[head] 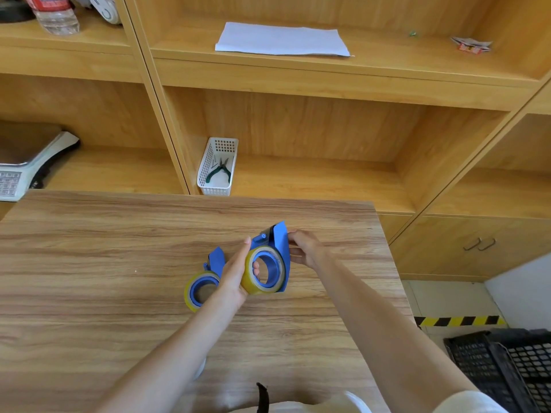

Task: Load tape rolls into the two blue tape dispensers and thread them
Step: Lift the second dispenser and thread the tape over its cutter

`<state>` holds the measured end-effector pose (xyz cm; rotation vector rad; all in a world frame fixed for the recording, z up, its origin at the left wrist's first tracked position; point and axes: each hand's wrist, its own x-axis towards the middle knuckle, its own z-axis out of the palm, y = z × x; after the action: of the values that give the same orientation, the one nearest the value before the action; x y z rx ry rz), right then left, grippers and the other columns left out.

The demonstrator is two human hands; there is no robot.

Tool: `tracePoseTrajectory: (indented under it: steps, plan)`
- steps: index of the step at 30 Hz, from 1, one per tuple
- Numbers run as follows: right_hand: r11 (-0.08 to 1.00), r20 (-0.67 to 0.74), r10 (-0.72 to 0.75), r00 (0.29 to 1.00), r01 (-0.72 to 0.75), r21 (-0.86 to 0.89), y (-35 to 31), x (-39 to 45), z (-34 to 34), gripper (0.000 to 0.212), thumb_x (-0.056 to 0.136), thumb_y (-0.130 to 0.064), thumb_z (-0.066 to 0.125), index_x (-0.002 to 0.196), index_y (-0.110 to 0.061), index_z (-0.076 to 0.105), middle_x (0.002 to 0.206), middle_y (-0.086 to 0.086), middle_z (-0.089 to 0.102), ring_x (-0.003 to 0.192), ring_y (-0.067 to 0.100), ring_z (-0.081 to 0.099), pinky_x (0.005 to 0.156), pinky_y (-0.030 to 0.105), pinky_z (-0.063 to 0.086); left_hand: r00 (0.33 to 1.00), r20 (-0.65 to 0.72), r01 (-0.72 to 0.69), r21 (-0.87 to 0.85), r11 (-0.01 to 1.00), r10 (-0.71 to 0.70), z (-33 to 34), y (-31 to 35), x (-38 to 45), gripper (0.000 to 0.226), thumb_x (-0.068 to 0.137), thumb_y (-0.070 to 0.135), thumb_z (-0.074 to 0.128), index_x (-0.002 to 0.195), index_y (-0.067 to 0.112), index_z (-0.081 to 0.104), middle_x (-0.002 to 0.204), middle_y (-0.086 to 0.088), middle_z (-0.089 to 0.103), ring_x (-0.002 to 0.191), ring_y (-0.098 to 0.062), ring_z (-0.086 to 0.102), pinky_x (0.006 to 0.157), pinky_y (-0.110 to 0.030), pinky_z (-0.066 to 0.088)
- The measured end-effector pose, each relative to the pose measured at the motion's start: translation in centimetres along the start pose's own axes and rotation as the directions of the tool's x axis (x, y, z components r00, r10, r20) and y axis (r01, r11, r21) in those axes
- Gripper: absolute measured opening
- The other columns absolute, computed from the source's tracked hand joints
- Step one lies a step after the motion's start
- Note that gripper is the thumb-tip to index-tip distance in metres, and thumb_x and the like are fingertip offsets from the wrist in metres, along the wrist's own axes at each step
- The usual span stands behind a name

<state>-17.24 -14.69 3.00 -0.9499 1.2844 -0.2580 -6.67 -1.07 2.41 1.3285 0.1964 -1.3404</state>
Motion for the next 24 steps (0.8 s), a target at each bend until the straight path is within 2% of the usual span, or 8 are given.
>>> tracePoseTrajectory:
  steps: [4,7,10,14,16,18,21,24]
  plan:
    - [0.994,0.012,-0.065,0.998,0.066,-0.092,-0.6,-0.3,0.2,0.015,0.095,-0.016,0.053,0.091,-0.014,0.067,0.085,0.001,0.069,0.074,0.014,0.065,0.071,0.027,0.053,1.0,-0.03,0.002,0.002,1.0,-0.002,0.0,0.1,0.1,0.042,0.082,0.058,0.067,0.08,0.016,0.066,0.044,0.003,0.052,0.04,-0.009,0.047,0.053,-0.024,0.042]
    - [0.976,0.059,-0.159,0.985,0.166,-0.141,-0.6,-0.6,0.4,0.032,0.1,-0.04,0.046,0.102,-0.014,0.065,0.085,-0.001,0.068,0.078,0.015,0.064,0.067,0.025,0.051,0.999,-0.039,0.01,-0.035,0.999,-0.012,0.1,-0.1,0.4,0.04,0.083,0.057,0.067,0.076,0.017,0.065,0.044,0.003,0.051,0.038,-0.009,0.047,0.054,-0.025,0.042]
    - [0.907,0.185,-0.216,0.959,0.267,-0.327,-0.2,-0.6,0.7,0.04,0.092,-0.054,0.056,0.104,-0.016,0.064,0.098,0.0,0.068,0.093,0.019,0.065,0.08,0.029,0.053,0.999,-0.029,0.032,-0.074,0.997,-0.034,0.2,-0.2,0.8,0.039,0.085,0.056,0.065,0.075,0.018,0.064,0.045,0.004,0.052,0.034,-0.008,0.048,0.05,-0.024,0.044]
    - [0.77,0.279,-0.207,0.938,0.332,-0.544,0.0,0.1,0.8,0.049,0.08,-0.032,0.079,0.12,-0.012,0.06,0.115,0.002,0.065,0.104,0.018,0.062,0.083,0.031,0.054,0.998,0.001,0.06,-0.074,0.995,-0.06,0.2,0.0,0.9,0.038,0.084,0.053,0.068,0.09,0.016,0.069,0.053,0.003,0.058,0.038,-0.006,0.054,0.05,-0.023,0.049]
    - [0.761,0.275,-0.202,0.94,0.327,-0.561,0.2,0.4,0.6,0.055,0.079,-0.021,0.081,0.127,-0.009,0.057,0.124,0.005,0.063,0.114,0.022,0.06,0.094,0.04,0.053,0.999,0.048,0.016,0.025,1.0,-0.017,-0.2,0.0,1.1,0.051,0.079,0.055,0.072,0.112,0.016,0.068,0.074,-0.001,0.065,0.056,-0.01,0.062,0.058,-0.029,0.053]
    - [0.75,0.262,-0.207,0.943,0.325,-0.577,0.5,0.7,0.6,0.055,0.079,-0.021,0.08,0.127,-0.009,0.057,0.125,0.007,0.063,0.116,0.024,0.06,0.097,0.045,0.052,0.994,0.068,-0.092,0.178,0.98,0.081,-0.6,-0.2,1.2,0.066,0.072,0.054,0.078,0.129,0.029,0.055,0.112,-0.001,0.066,0.091,-0.016,0.067,0.076,-0.037,0.058]
    - [0.682,0.239,-0.222,0.945,0.325,-0.655,0.8,1.3,0.8,0.064,0.076,-0.031,0.082,0.129,-0.01,0.054,0.127,0.006,0.061,0.12,0.023,0.056,0.099,0.044,0.05,0.951,0.099,-0.301,0.52,0.799,0.294,-1.0,-0.9,1.1,0.065,0.078,0.027,0.078,0.134,0.035,0.044,0.133,-0.002,0.054,0.117,-0.021,0.055,0.092,-0.037,0.049]
    - [0.586,0.221,-0.262,0.939,0.337,-0.737,0.9,1.6,1.2,0.064,0.078,-0.032,0.08,0.129,-0.006,0.052,0.123,0.007,0.06,0.114,0.025,0.056,0.094,0.037,0.048,0.853,0.246,-0.439,0.815,0.378,0.461,-1.3,-1.8,1.6,0.061,0.088,0.009,0.062,0.142,0.024,0.038,0.135,-0.009,0.05,0.104,-0.017,0.05,0.082,-0.03,0.042]
